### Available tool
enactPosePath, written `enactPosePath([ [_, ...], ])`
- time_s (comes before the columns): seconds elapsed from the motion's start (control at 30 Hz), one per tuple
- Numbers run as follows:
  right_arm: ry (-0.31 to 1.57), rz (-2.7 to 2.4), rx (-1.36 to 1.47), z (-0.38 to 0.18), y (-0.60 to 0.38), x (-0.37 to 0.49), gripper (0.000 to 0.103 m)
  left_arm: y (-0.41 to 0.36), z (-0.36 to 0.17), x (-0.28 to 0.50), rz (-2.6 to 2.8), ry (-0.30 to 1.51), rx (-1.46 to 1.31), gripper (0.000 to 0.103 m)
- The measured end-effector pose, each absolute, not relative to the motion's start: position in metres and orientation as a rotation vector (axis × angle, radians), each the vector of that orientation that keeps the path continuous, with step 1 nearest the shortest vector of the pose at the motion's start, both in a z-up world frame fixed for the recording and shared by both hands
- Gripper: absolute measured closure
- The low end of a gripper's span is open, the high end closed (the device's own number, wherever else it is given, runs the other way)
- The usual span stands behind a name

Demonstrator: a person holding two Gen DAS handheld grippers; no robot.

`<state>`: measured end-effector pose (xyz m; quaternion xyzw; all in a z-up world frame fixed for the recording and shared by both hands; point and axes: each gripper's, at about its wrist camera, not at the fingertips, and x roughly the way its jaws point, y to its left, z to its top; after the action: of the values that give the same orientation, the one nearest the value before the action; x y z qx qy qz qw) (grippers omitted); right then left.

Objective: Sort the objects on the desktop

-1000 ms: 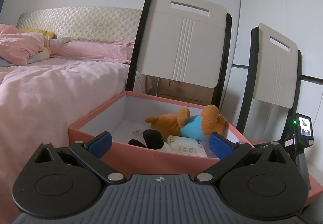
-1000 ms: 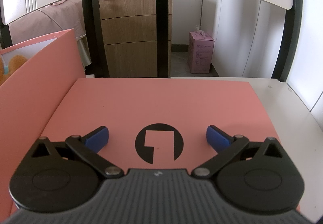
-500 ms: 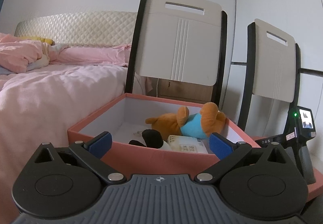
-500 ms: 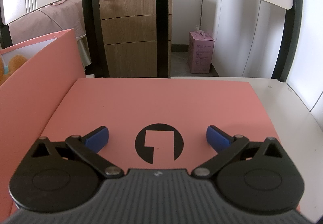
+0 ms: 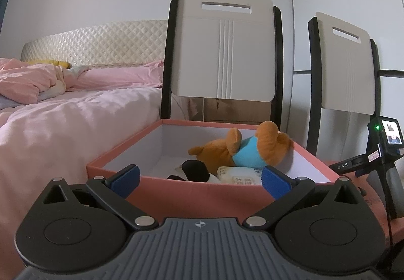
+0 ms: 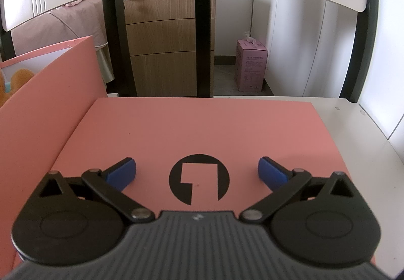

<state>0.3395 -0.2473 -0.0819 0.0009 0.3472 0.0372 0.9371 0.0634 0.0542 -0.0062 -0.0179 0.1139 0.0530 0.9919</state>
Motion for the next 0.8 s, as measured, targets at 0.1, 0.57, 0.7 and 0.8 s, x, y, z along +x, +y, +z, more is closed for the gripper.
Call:
enactPosePath([
  [0.1,0.709,0.076,0.002,-0.0819,-0.2473,0.3395,0.000,0.0521,-0.0069,0.0624,0.098,0.227,-0.027,0.000],
  [0.57,0.709,0.076,0.002,-0.0819,-0.2472,0.3396,0.000,0.0487,-0.0099,0.0630,0.080,0.238,-0.023,0.000],
  [0.7,0.709,0.076,0.002,-0.0819,-0.2473,0.3396,0.000,0.0482,-0.0099,0.0632,0.081,0.237,-0.022,0.000],
  [0.8,0.709,0.076,0.002,-0.0819,-0.2473,0.3396,0.000,0.0482,-0.0106,0.0637,0.081,0.239,-0.020,0.000],
])
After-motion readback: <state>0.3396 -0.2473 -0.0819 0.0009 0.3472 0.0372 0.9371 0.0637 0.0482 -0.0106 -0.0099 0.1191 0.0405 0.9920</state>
